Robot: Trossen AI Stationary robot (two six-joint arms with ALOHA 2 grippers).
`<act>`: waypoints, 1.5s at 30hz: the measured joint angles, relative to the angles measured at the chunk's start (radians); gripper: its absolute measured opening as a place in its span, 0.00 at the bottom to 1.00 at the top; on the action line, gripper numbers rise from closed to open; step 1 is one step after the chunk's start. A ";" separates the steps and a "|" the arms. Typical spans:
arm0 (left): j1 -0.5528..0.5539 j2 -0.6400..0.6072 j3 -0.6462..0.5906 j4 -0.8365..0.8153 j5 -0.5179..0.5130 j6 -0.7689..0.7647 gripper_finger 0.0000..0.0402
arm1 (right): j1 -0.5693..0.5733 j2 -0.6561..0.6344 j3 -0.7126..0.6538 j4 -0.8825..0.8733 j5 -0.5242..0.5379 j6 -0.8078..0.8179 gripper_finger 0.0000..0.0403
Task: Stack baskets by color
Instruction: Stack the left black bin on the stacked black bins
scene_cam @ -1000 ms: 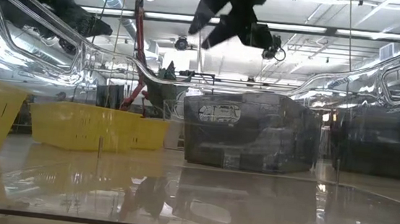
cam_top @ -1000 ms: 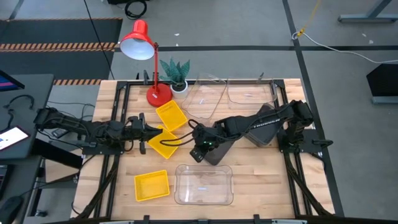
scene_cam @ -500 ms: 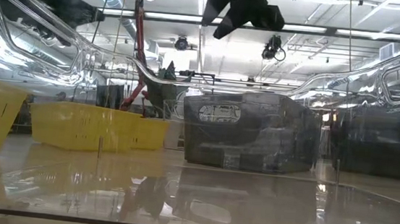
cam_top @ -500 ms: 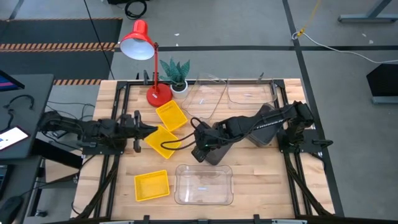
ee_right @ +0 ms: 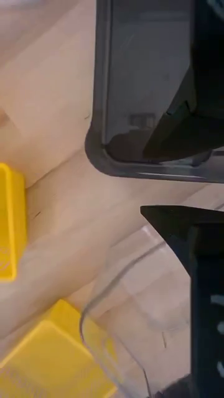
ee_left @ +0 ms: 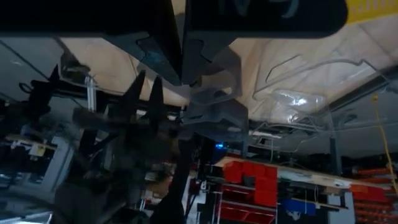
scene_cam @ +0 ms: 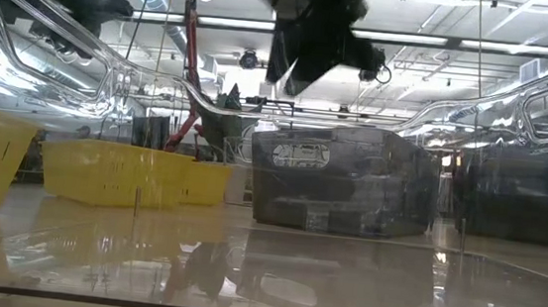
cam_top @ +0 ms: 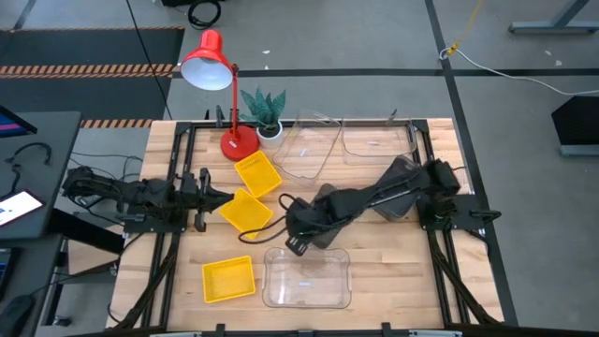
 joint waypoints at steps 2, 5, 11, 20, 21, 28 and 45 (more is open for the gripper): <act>0.000 -0.001 0.000 -0.013 0.000 0.000 0.05 | -0.012 0.042 0.027 -0.006 -0.030 -0.011 0.32; 0.000 0.000 0.000 -0.016 0.000 0.000 0.03 | -0.014 0.101 0.102 -0.052 -0.037 -0.037 0.32; 0.000 0.000 0.000 -0.019 0.000 0.000 0.03 | -0.002 0.216 0.290 -0.274 0.005 -0.052 0.32; 0.000 0.000 0.000 -0.027 0.000 0.001 0.05 | 0.006 0.283 0.394 -0.349 -0.018 -0.067 0.32; 0.000 0.000 0.000 -0.027 0.000 0.001 0.05 | 0.006 0.284 0.394 -0.354 -0.015 -0.059 0.32; 0.000 0.000 0.000 -0.030 -0.001 0.005 0.03 | 0.006 0.304 0.391 -0.381 -0.019 -0.053 0.32; 0.000 0.000 0.000 -0.035 -0.007 0.012 0.04 | -0.015 0.332 0.340 -0.366 -0.066 -0.051 0.23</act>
